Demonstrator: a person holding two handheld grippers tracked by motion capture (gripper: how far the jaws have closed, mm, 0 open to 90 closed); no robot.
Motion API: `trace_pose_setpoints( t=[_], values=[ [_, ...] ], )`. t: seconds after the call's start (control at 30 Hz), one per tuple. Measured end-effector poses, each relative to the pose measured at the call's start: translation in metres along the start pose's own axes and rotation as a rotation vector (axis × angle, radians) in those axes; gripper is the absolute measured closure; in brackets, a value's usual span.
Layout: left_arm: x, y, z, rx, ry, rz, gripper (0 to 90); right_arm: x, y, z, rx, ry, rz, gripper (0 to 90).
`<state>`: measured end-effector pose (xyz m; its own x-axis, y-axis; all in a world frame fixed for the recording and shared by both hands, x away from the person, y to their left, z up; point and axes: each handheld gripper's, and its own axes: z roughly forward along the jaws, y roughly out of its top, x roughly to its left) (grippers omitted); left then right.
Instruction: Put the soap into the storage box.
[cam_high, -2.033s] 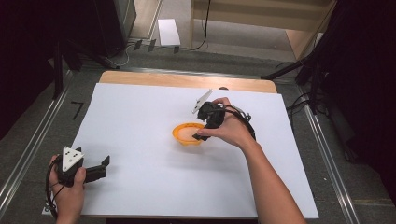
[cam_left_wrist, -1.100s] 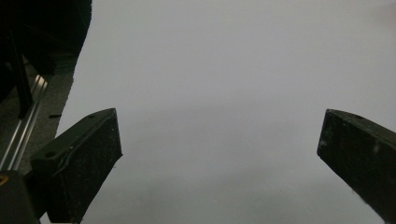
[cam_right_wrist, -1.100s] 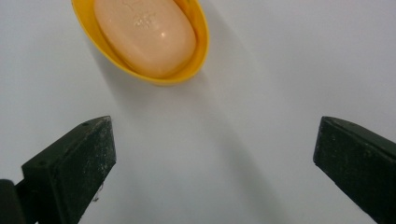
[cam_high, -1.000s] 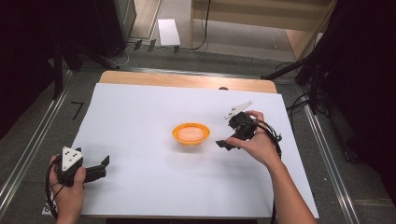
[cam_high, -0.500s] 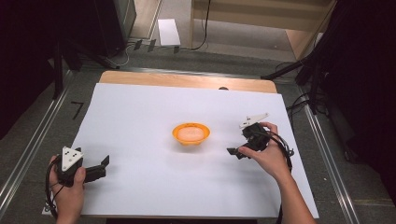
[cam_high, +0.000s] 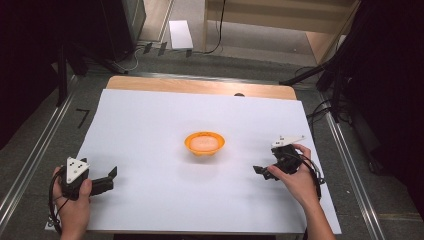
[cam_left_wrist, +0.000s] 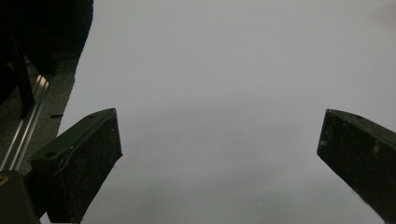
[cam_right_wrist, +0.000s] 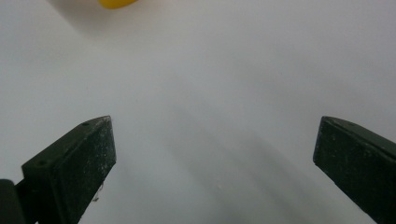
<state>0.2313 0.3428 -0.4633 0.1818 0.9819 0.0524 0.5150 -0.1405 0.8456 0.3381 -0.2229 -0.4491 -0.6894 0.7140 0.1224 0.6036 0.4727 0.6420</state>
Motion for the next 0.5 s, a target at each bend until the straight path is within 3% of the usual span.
trace_pose_setpoints(
  t=[0.3,0.5],
  values=[
    [0.000,0.000,0.000,0.001,0.003,0.002,0.1,-0.010,-0.037,-0.015,-0.049,-0.030,0.072,0.0],
    [-0.001,0.000,0.000,-0.001,0.005,0.001,0.1,-0.013,-0.056,-0.021,-0.065,-0.054,0.093,0.0]
  ],
)
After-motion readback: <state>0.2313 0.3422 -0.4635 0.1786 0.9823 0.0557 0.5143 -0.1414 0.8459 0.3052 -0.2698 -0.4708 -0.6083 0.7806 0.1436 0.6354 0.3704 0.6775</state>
